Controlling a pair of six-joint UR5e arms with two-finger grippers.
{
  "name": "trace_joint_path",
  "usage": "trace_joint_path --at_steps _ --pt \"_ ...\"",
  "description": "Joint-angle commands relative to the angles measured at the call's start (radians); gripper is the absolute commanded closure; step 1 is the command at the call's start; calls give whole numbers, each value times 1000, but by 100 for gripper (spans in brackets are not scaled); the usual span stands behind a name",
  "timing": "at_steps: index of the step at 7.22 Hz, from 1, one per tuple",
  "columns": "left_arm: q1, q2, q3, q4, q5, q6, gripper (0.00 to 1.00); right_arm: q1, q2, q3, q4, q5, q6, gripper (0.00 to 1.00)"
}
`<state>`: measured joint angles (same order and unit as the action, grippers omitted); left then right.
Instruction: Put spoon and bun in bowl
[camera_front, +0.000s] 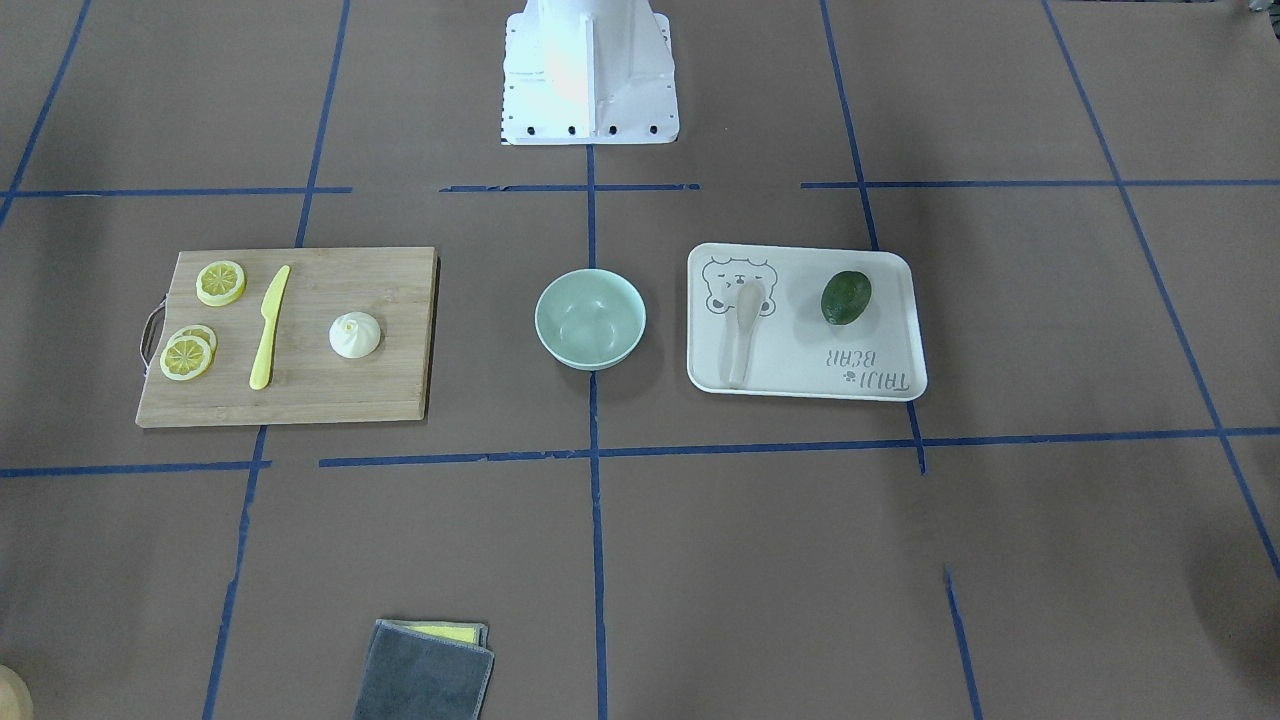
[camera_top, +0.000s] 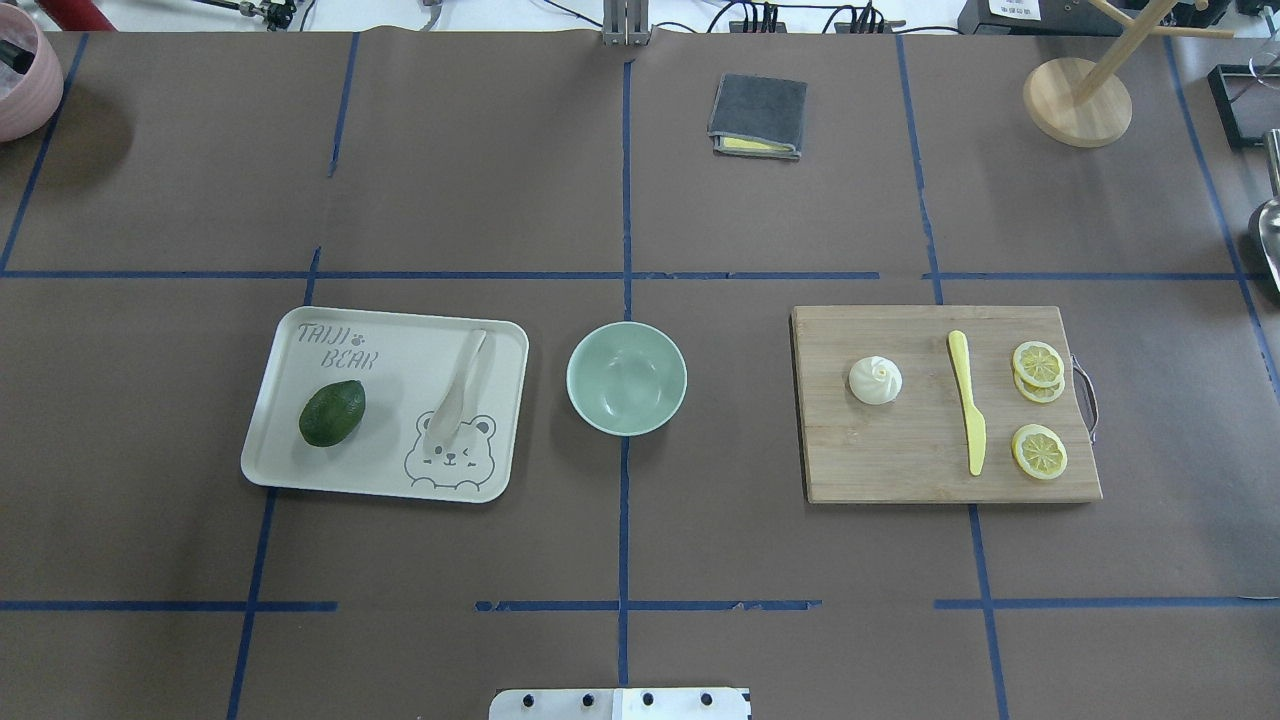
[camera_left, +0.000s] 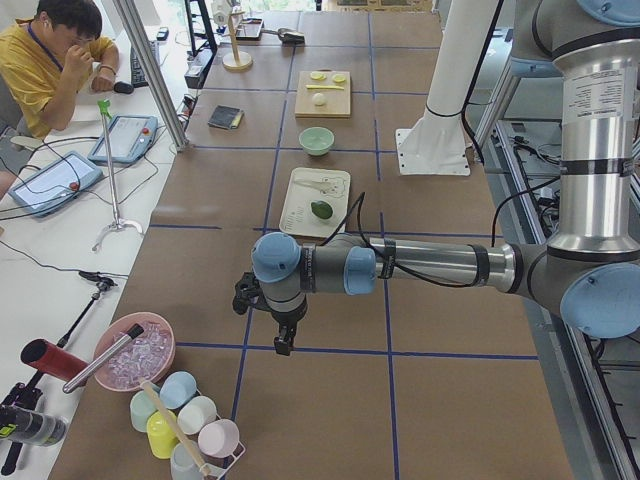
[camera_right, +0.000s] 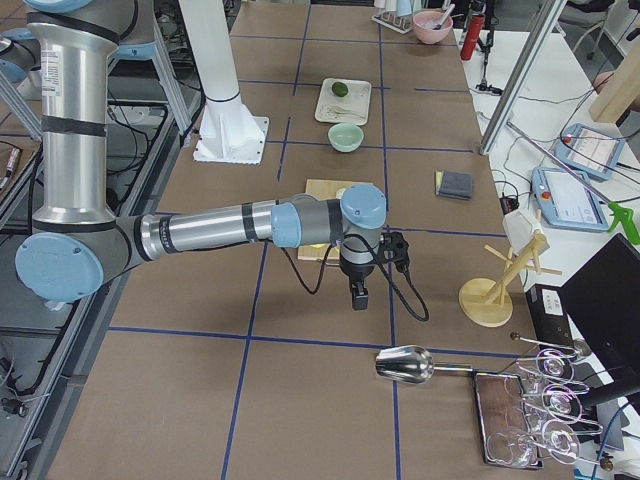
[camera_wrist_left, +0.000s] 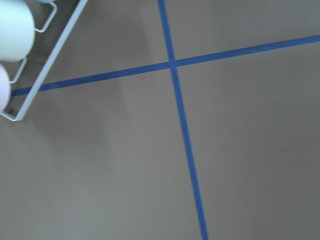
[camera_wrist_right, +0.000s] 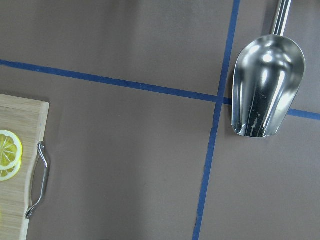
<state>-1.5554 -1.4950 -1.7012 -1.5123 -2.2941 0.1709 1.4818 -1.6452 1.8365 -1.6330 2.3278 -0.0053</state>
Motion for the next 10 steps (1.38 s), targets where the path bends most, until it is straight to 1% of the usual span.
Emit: trace_joint_path --at_steps 1,2,3,4,5,7,8,9,10 --pt "0 -7 -18 3 -40 1 0 0 1 3 1 2 1 0" --pt "1 -8 -23 -5 -44 2 0 0 -1 3 1 14 1 0" --pt "29 -20 -50 -9 -30 -2 0 0 -1 4 1 18 1 0" --pt "43 -24 -61 -6 -48 -13 0 -2 -1 10 -1 19 1 0" --pt "46 -25 -61 -23 -142 -4 0 -2 -1 12 -1 21 1 0" --pt "75 -19 -52 -215 -224 2 0 -3 1 18 1 27 2 0" --pt "146 -22 -58 -285 -311 -14 0 -12 2 21 4 28 -4 0" --pt "209 -37 -60 -340 -330 -63 0 -20 2 27 5 33 -5 0" --pt "269 -100 -60 -447 -321 -267 0 -21 2 30 7 60 -7 0"
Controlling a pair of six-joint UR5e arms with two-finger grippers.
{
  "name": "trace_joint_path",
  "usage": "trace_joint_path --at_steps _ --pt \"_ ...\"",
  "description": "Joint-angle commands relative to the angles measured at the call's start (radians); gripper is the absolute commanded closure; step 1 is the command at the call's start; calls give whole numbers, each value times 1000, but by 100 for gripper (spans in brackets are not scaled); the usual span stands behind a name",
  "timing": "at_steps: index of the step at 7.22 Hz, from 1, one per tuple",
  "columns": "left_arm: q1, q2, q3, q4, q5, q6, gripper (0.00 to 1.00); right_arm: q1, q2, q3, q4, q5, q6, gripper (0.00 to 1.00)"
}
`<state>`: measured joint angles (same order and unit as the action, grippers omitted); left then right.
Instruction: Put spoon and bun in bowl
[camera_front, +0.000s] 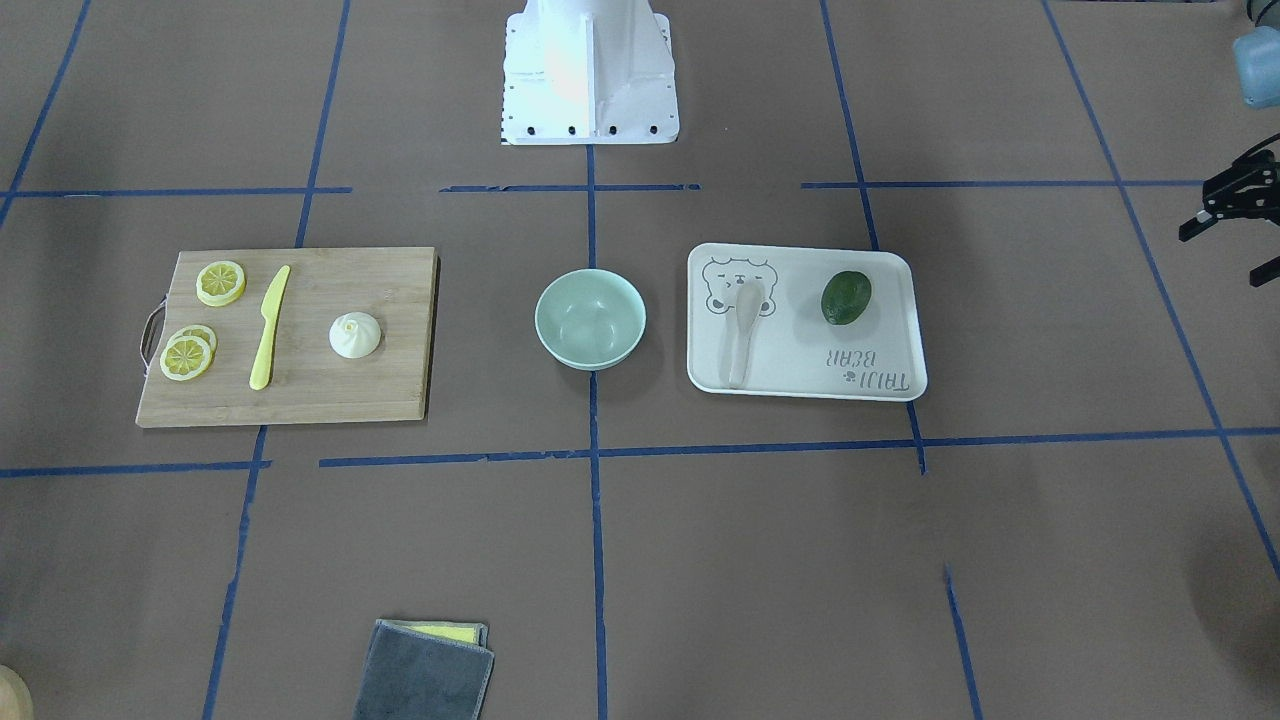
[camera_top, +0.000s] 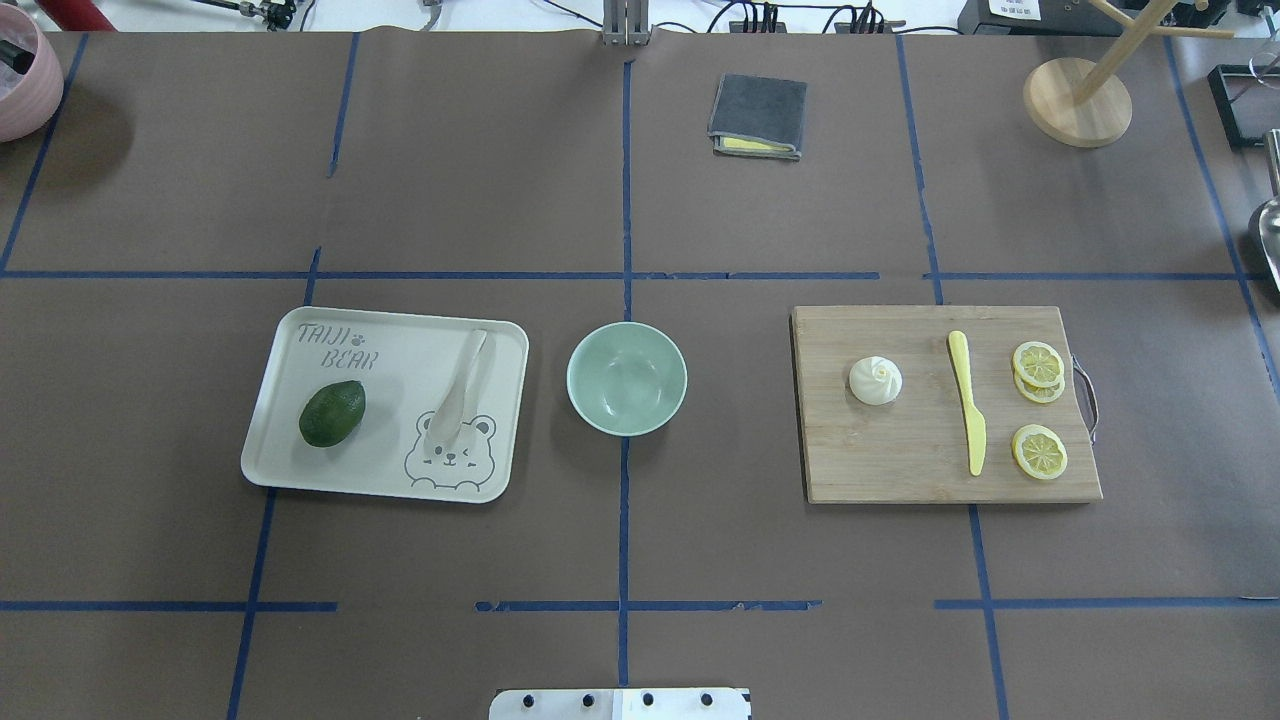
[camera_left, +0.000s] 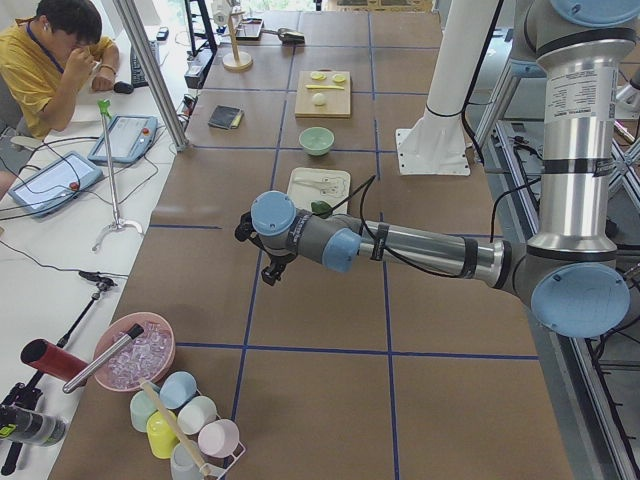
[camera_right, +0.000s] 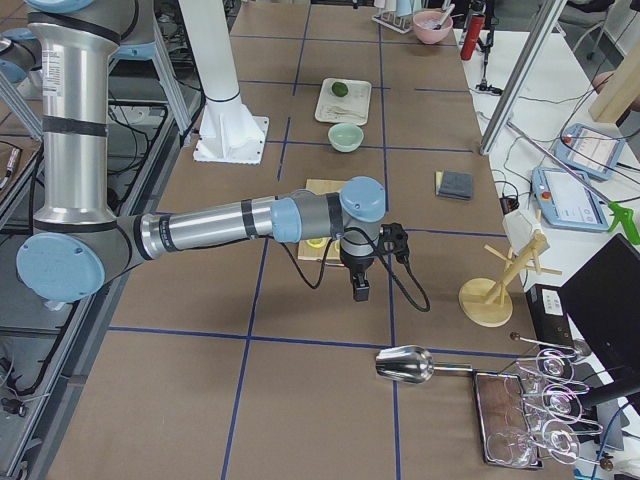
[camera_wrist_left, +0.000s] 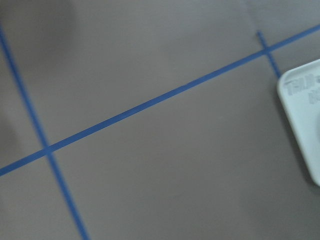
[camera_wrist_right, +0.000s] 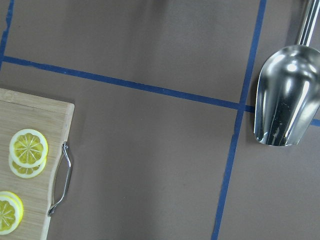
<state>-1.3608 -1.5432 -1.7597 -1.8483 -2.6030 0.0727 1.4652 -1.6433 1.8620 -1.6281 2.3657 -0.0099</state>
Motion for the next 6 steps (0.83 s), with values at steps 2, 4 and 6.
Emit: trace_joint_path --at_steps 2,4,6 --pt "226 -150 -1 -274 50 -565 0 -17 -10 2 71 41 5 0" --pt "482 -277 -21 -267 397 -863 0 -37 -12 5 77 41 10 0" --pt "685 -383 18 -206 594 -952 2 -55 -3 5 77 41 10 0"
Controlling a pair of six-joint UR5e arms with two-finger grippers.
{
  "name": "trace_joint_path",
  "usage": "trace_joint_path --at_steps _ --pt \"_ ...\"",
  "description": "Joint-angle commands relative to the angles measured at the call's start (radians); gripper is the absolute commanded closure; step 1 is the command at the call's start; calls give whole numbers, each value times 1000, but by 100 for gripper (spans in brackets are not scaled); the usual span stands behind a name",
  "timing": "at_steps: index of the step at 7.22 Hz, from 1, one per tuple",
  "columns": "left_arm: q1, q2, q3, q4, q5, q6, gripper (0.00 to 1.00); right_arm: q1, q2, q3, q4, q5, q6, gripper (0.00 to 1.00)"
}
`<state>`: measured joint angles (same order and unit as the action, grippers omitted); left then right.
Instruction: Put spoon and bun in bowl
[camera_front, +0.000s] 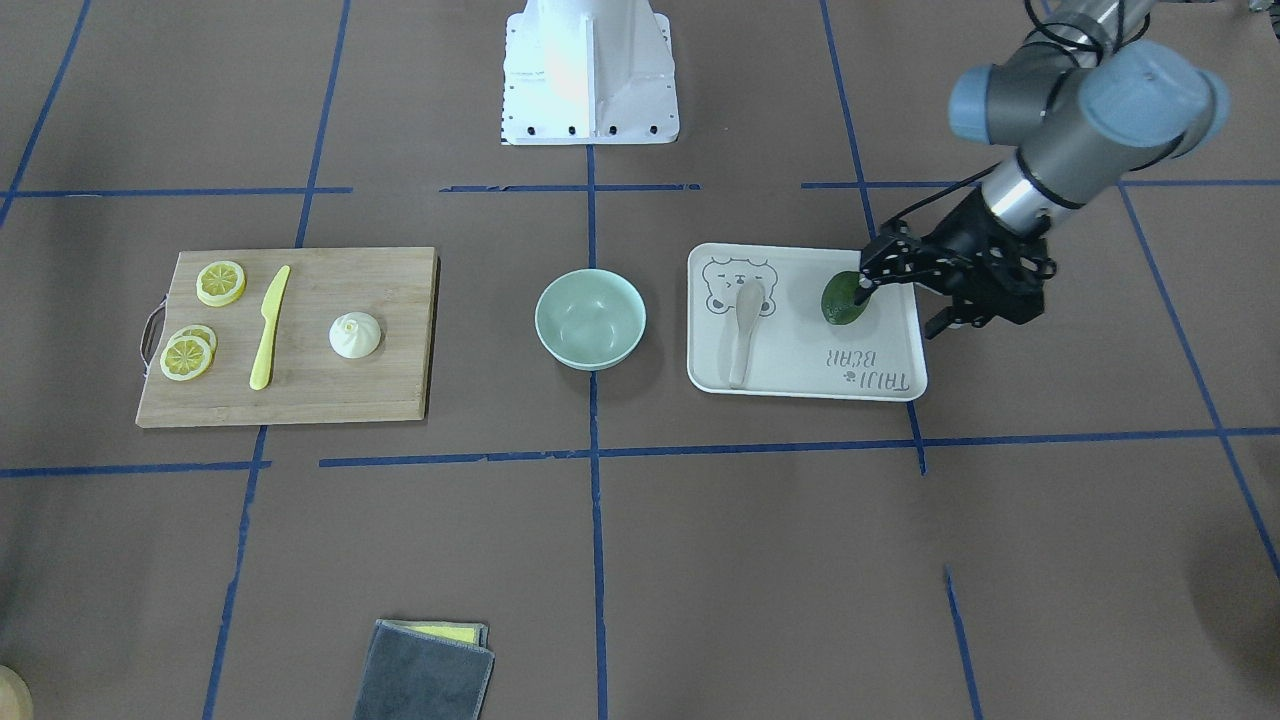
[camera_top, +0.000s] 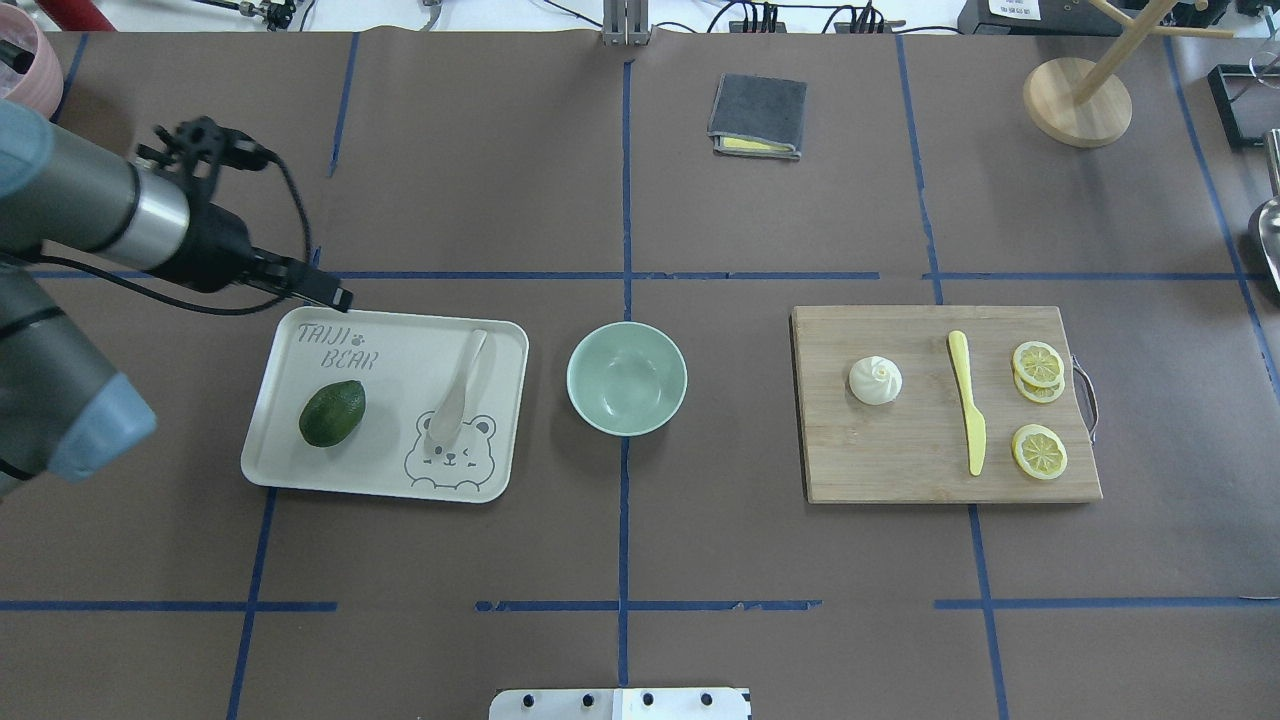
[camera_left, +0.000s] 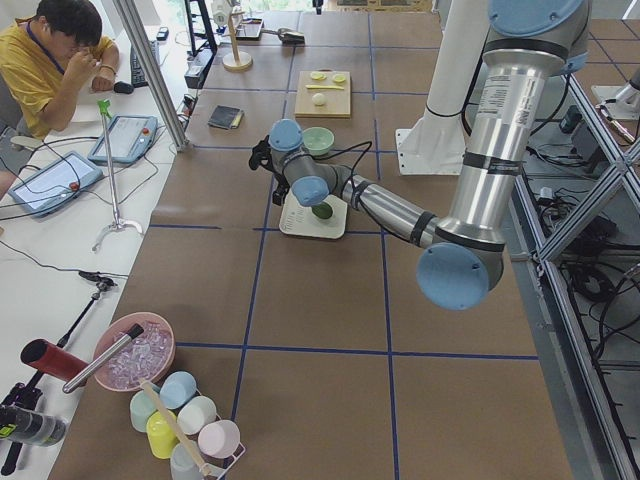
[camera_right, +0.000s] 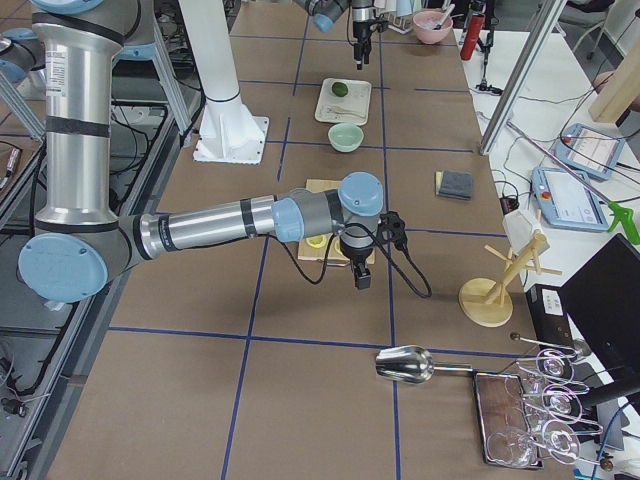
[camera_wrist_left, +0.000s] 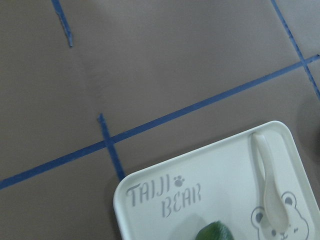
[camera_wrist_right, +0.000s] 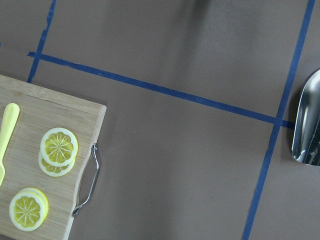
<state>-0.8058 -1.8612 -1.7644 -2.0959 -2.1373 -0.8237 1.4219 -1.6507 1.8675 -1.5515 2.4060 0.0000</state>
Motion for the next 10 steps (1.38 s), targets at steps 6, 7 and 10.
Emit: trace_joint_path --at_steps 6,7,10 --pt "206 -205 192 126 266 -46 23 -35 -3 6 -2 7 2 0" --pt "208 -208 200 126 266 -46 32 -35 -3 6 -1 10 2 0" --pt "217 -216 210 126 266 -46 66 -35 -3 6 -1 10 2 0"
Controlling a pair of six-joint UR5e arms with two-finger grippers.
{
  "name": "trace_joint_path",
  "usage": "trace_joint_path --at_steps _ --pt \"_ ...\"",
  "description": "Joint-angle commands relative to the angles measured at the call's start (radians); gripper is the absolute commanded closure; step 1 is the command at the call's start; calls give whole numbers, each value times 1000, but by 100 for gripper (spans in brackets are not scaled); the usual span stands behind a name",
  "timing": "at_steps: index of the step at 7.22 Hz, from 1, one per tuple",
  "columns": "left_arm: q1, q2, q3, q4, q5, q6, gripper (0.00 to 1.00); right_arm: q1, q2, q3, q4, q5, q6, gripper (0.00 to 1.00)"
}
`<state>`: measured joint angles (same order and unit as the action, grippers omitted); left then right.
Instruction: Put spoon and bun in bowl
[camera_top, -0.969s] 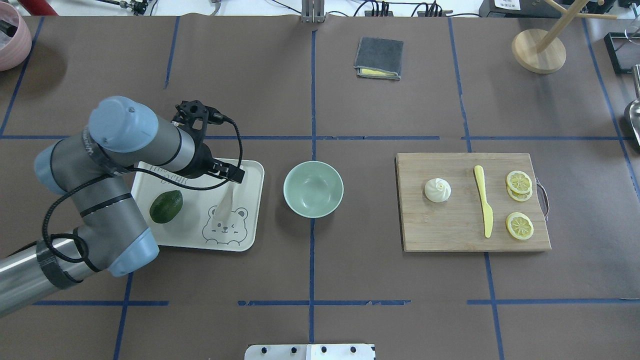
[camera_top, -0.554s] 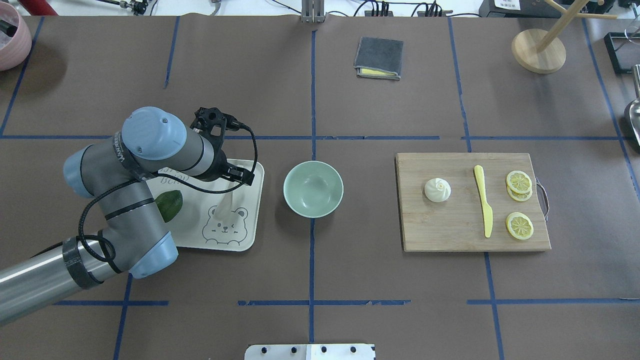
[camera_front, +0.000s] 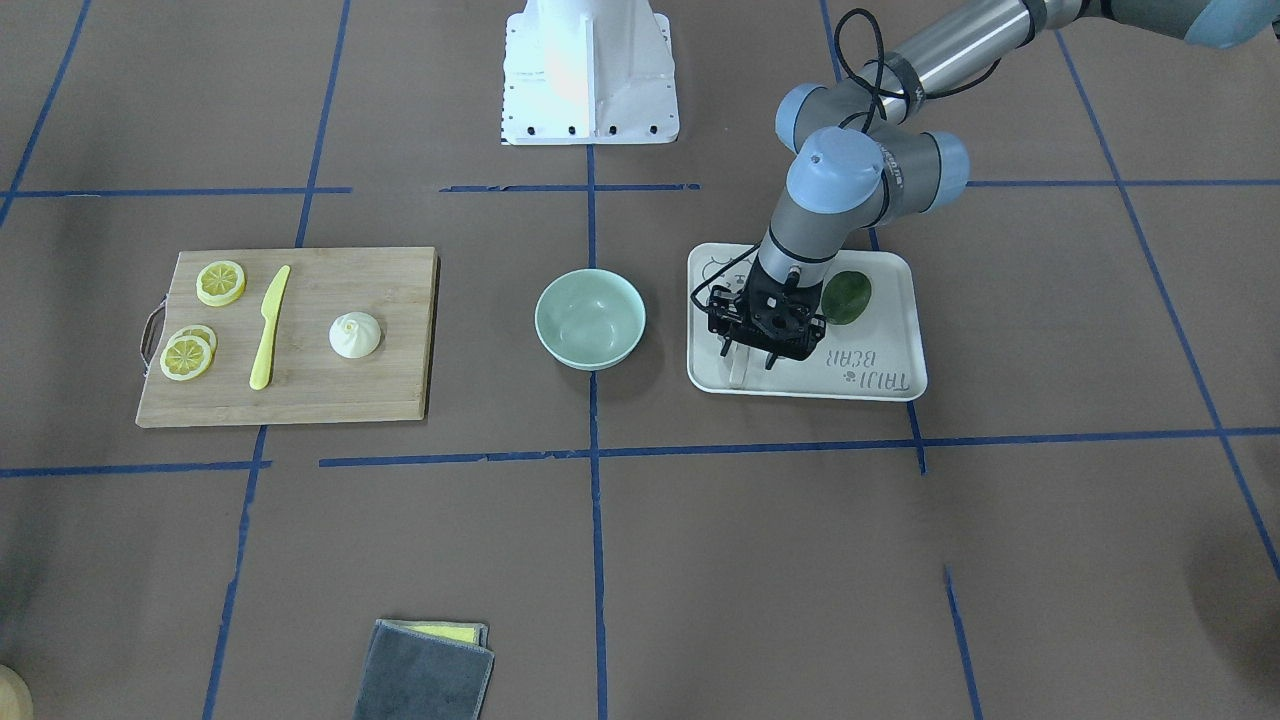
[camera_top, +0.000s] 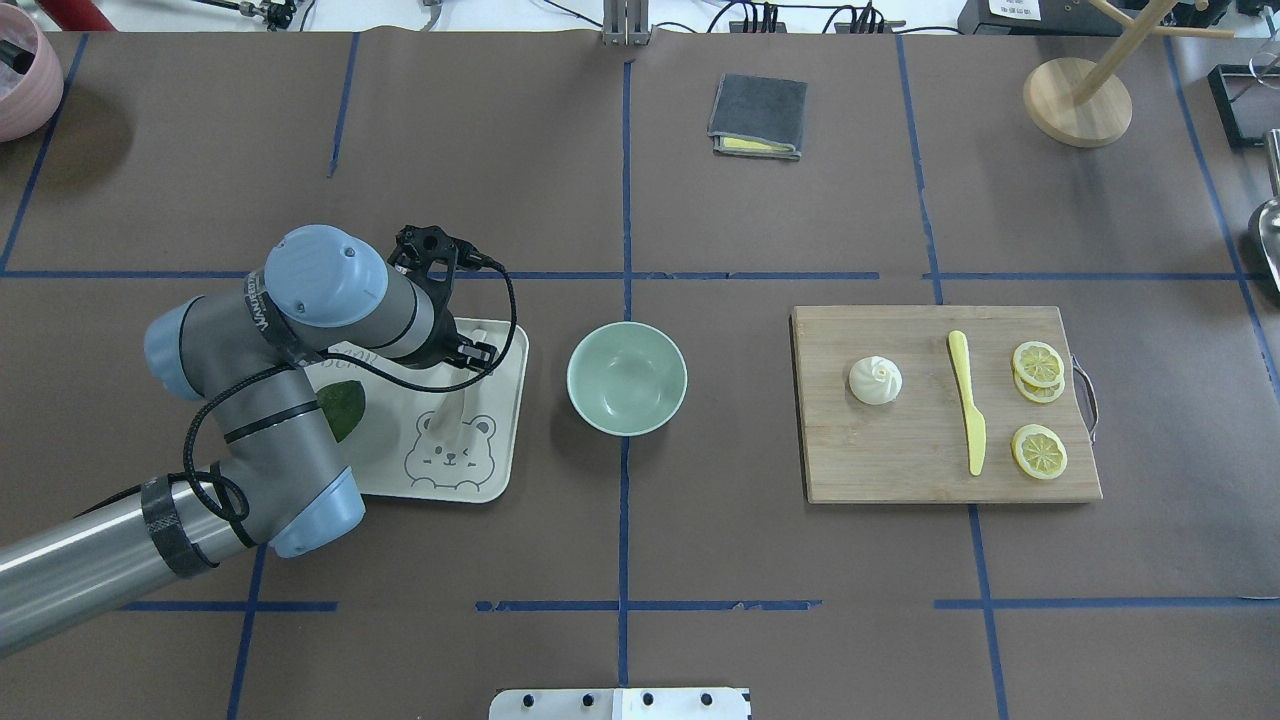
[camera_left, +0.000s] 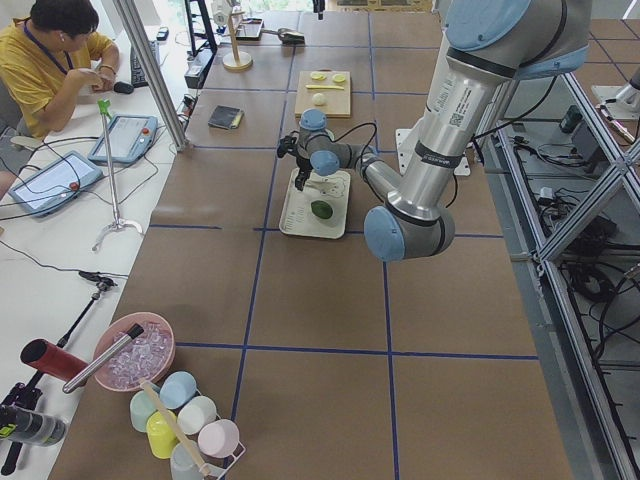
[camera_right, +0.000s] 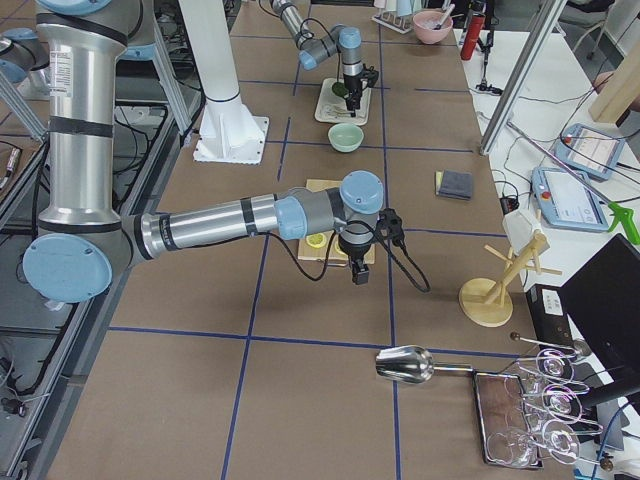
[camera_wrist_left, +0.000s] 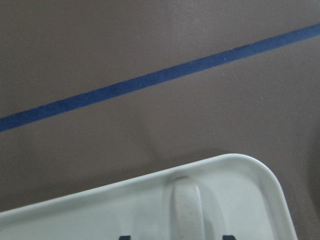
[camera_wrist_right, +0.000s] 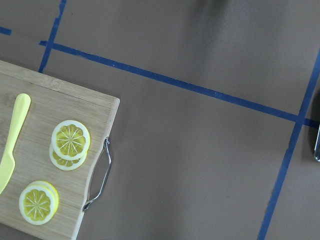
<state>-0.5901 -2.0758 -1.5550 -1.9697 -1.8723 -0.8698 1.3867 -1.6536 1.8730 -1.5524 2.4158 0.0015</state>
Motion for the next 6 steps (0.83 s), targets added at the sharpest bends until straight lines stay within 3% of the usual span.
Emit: trace_joint_path --at_steps 1,4,6 --pt "1 -1 0 0 -1 0 100 0 0 0 -1 0 2 0" --pt "1 -13 -34 17 -4 -11 100 0 0 -1 -1 6 2 0" --pt "1 -123 -51 106 -4 -15 100 0 0 0 0 15 30 0"
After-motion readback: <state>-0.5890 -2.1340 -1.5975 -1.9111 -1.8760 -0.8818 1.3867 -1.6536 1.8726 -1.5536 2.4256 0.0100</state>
